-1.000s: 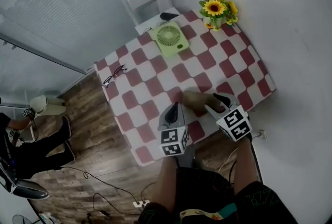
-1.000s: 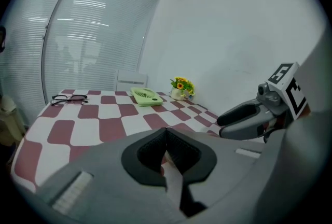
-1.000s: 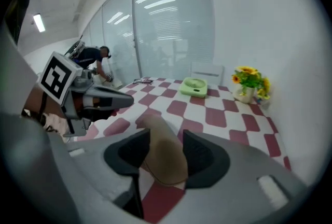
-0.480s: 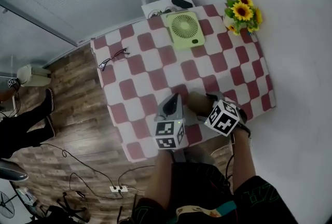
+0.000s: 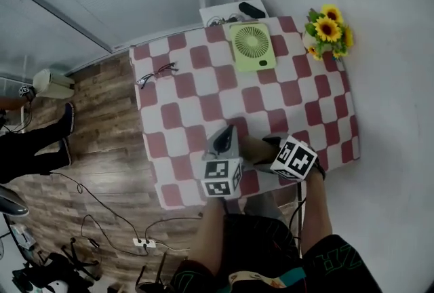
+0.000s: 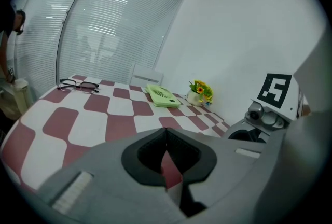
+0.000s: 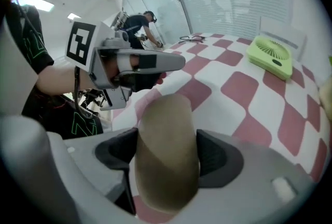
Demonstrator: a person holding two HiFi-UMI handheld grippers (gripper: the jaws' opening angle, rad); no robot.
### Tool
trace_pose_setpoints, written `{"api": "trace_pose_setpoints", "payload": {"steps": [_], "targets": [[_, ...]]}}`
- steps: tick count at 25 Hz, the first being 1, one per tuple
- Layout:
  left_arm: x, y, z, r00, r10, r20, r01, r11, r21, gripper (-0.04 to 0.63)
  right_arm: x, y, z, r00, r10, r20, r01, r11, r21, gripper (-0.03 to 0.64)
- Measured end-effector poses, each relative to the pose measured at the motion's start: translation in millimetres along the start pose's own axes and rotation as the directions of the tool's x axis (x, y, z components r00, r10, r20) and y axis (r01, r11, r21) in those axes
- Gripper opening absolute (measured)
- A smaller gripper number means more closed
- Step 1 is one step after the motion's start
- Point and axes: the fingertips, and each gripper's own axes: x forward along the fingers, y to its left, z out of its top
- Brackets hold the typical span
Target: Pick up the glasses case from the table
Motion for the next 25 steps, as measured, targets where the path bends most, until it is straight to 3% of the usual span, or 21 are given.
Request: {"api": "trace_pose_setpoints", "payload": {"steps": [3,7,13,18,25], "targets": [[-2.3,-2.1,14.4,0.998,0.031,0.045,-0.031,1.0,-0.001,0.011,-9.1,-4.3,8.1,0.996,0.015,0.09,-0.016,1.0,0.002,0.357],[-6.2,-7.2,26.4,0.992,0.072,0.108,-0.071,0.997,-0.017,0.011,-27.3,-28.0,20.0,0.984,-0.088,0.157,0.089,0.996,0.003,0.357],[-19.5,-22.8,62.6,0.971,0.109,0.212,-0.115,0.993,0.014,0.011,-67.2,-58.7,52.7,0.911,-0.26,0.32,0.25,0.966,0.073,0.357],[-35.7,-25.9,110.3,0.937,0.16,0.311,-0.184,0.982,0.049,0.011,-111.1,-68.8,86.4,0.804,-0.36,0.472,0.338,0.931,0.136,0.357],[-70.8,-41.0,190.2,0.855,0.216,0.471,-0.257,0.966,0.023,0.011,-202.4,-72.7,125.2,0.585,-0.463,0.666,0.435,0.872,0.225,0.357]]}}
